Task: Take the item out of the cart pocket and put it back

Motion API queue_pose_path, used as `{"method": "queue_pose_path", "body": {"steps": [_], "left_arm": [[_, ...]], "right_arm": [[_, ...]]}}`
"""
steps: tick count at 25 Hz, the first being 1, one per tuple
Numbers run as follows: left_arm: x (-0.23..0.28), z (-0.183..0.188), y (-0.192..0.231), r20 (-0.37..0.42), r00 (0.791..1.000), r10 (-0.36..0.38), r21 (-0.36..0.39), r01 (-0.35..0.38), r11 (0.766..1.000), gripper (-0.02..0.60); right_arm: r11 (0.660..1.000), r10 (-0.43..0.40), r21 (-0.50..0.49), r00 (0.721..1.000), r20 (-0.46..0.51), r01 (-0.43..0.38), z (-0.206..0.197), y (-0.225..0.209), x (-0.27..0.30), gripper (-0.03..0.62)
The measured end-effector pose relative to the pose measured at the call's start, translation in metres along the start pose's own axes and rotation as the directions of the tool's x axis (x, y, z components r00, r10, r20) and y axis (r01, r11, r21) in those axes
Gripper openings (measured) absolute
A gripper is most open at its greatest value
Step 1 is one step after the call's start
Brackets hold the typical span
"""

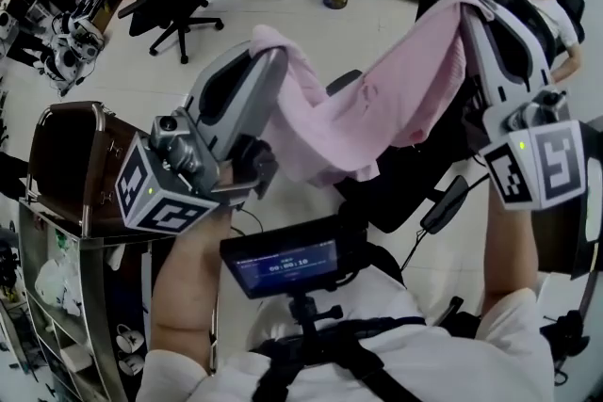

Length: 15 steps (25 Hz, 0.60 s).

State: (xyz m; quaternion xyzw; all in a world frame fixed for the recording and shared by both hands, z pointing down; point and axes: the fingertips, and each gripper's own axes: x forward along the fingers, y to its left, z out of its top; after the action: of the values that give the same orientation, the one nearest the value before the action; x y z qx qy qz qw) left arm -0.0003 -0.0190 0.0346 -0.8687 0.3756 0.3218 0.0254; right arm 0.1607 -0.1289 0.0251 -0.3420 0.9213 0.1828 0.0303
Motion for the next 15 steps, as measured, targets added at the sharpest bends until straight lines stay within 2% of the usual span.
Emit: {"method": "queue_pose_path", "body": {"steps": [10, 15], "left_arm": [[-0.026, 0.050, 0.009, 0.022, 0.997, 0.076, 0.126, -0.079, 0.989, 0.015], [-0.035, 0.069, 0.005, 0.013, 0.996, 0.087, 0.196, -0.088, 0.977, 0.015]], "right_arm": [[0.997, 0.080, -0.002, 0.995, 0.052, -0.080, 0.029, 0.033, 0.041, 0.012], [0.993, 0.116, -0.014, 0.989, 0.089, -0.115, 0.049, 0.052, 0.058, 0.012]]}}
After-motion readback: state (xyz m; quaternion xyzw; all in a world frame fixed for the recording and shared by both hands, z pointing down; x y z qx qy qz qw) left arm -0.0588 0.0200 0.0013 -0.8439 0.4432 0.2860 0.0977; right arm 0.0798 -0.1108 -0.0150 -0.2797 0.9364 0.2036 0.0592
